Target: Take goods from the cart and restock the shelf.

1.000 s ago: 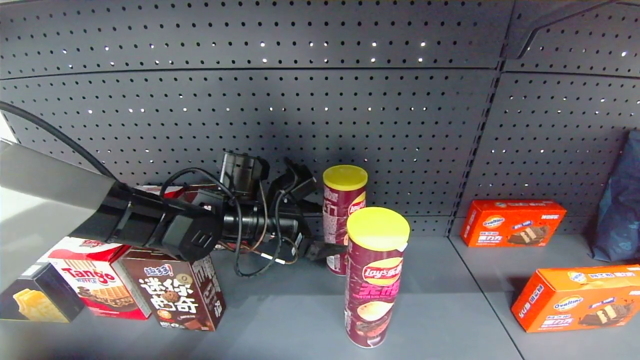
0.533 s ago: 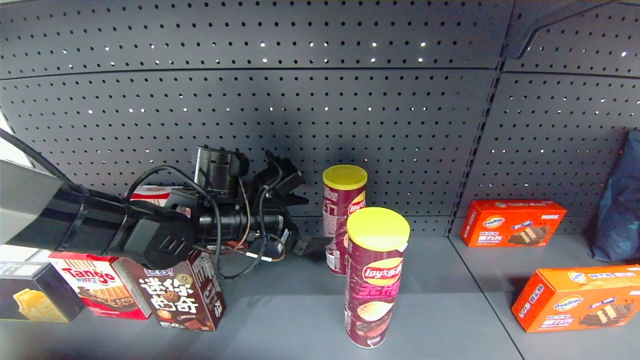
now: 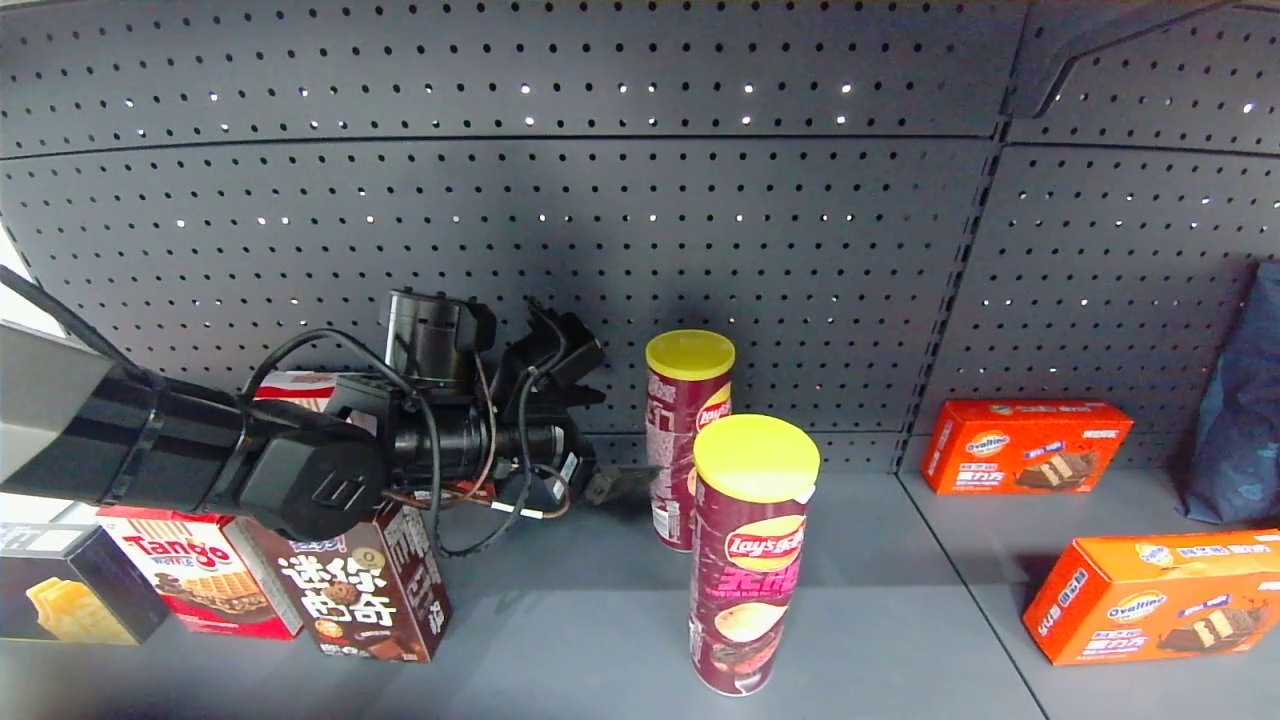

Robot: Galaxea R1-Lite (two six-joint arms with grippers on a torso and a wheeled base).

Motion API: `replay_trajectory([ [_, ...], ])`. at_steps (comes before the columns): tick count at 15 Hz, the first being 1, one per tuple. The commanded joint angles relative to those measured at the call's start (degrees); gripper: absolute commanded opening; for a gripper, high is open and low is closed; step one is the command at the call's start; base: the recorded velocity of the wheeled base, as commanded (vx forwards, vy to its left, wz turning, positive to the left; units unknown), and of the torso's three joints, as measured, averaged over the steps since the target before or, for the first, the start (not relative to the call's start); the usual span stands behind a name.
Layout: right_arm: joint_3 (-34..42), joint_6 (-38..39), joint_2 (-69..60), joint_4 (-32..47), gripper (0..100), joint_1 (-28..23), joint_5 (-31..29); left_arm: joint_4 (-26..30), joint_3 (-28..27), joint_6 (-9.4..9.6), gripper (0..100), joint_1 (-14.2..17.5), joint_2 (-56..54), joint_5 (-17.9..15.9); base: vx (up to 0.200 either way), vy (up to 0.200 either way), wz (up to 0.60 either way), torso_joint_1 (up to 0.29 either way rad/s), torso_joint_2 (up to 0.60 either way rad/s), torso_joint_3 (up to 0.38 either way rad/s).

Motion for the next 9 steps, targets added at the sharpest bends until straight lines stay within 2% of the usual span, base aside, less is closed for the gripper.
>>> replay_trajectory([
  [1, 0.0, 0.0, 0.1, 0.0, 100, 0.0, 0.0, 0.0, -0.3, -0.08, 100, 0.0, 0.0, 0.7, 0.0, 0.0, 0.0, 0.0, 0.0, 0.0],
  [6, 0.0, 0.0, 0.1, 0.0, 100, 0.0, 0.0, 0.0, -0.6, -0.26, 100, 0.1, 0.2, 3.8, 0.0, 0.0, 0.0, 0.0, 0.0, 0.0],
  [9, 0.0, 0.0, 0.1, 0.0, 100, 0.0, 0.0, 0.0, -1.5, -1.14, 100, 0.2, 0.3, 5.2, 0.0, 0.0, 0.0, 0.0, 0.0, 0.0],
])
